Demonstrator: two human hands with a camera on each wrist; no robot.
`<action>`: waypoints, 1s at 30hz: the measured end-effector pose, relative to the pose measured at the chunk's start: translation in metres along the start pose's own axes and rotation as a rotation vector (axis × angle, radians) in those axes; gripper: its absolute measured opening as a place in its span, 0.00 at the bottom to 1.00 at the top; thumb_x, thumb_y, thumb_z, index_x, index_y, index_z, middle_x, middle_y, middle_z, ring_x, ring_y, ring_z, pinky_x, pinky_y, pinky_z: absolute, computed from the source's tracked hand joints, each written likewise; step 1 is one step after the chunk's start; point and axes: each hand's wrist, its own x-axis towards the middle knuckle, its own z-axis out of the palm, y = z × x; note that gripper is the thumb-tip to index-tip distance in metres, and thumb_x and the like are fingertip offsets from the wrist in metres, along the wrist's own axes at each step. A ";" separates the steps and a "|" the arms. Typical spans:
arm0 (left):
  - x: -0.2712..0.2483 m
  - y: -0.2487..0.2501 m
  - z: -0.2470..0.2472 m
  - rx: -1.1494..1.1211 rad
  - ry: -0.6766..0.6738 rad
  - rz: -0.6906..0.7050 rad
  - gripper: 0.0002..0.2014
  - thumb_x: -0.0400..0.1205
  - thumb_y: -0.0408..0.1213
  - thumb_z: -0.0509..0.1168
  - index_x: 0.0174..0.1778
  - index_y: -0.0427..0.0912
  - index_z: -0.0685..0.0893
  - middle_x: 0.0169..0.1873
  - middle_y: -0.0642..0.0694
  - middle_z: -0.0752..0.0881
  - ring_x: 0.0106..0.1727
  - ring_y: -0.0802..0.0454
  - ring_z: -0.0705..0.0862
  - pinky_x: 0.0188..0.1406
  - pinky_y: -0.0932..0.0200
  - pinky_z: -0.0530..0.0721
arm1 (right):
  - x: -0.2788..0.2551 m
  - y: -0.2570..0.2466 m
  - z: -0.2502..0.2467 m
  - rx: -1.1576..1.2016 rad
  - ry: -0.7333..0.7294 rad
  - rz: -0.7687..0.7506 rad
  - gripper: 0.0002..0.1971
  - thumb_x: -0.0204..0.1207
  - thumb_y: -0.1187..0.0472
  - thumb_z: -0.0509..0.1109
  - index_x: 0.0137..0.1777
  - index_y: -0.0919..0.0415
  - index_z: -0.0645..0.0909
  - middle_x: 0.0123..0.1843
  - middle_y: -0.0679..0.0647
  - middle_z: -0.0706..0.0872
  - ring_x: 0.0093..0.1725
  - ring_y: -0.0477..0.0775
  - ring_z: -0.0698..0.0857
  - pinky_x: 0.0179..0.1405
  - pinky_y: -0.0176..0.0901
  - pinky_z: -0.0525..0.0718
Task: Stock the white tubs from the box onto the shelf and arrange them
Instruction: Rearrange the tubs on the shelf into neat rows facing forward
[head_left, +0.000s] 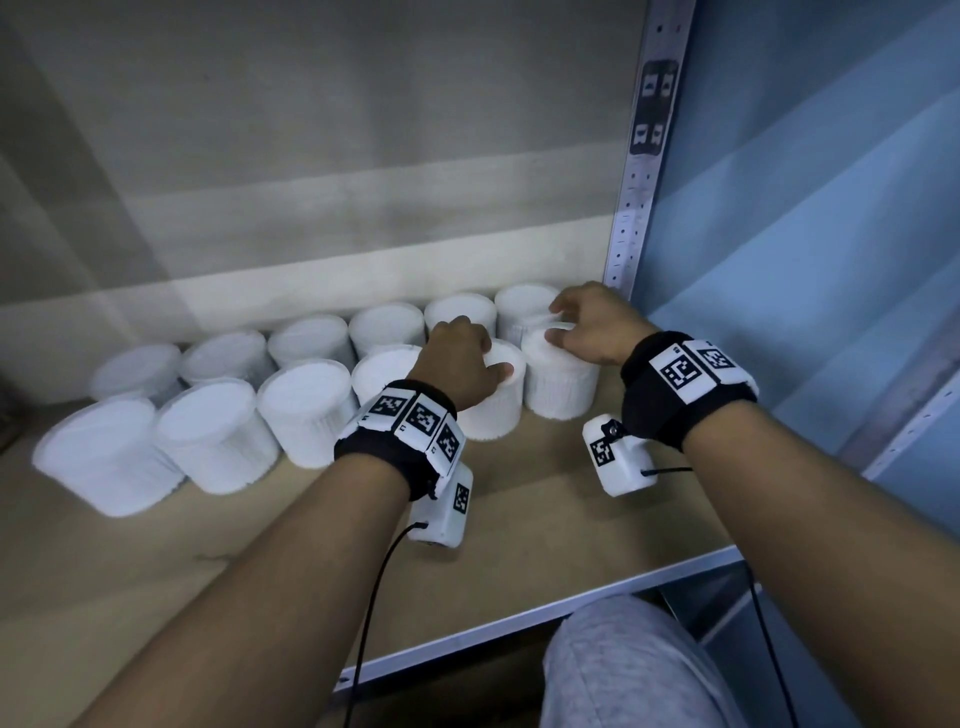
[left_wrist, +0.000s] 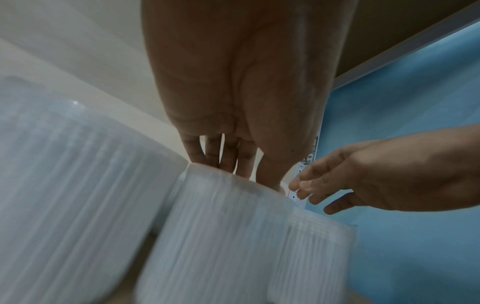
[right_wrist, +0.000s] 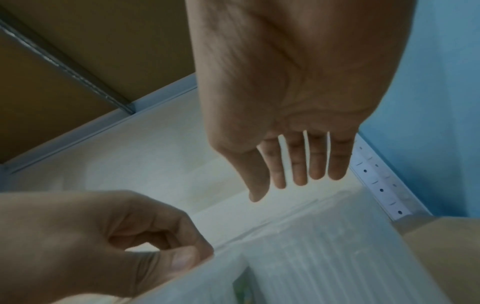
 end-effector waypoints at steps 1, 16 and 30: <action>0.000 0.000 0.000 -0.002 0.001 0.002 0.23 0.76 0.47 0.70 0.61 0.35 0.82 0.62 0.38 0.81 0.67 0.41 0.78 0.66 0.48 0.78 | 0.001 -0.002 0.002 -0.016 0.014 0.021 0.26 0.70 0.41 0.69 0.67 0.51 0.78 0.69 0.53 0.79 0.70 0.60 0.77 0.72 0.58 0.75; -0.002 0.001 0.000 0.012 -0.004 0.007 0.22 0.77 0.46 0.69 0.61 0.35 0.81 0.61 0.38 0.80 0.66 0.40 0.77 0.65 0.49 0.77 | -0.012 -0.009 0.004 -0.195 -0.118 0.022 0.32 0.81 0.42 0.62 0.80 0.60 0.65 0.79 0.60 0.65 0.77 0.64 0.65 0.74 0.51 0.66; -0.004 0.001 0.000 0.000 0.003 -0.013 0.22 0.78 0.47 0.69 0.62 0.36 0.80 0.63 0.39 0.78 0.68 0.41 0.74 0.67 0.50 0.76 | -0.013 -0.015 0.006 0.030 0.036 0.065 0.26 0.76 0.51 0.68 0.73 0.61 0.74 0.73 0.61 0.74 0.72 0.64 0.74 0.74 0.53 0.72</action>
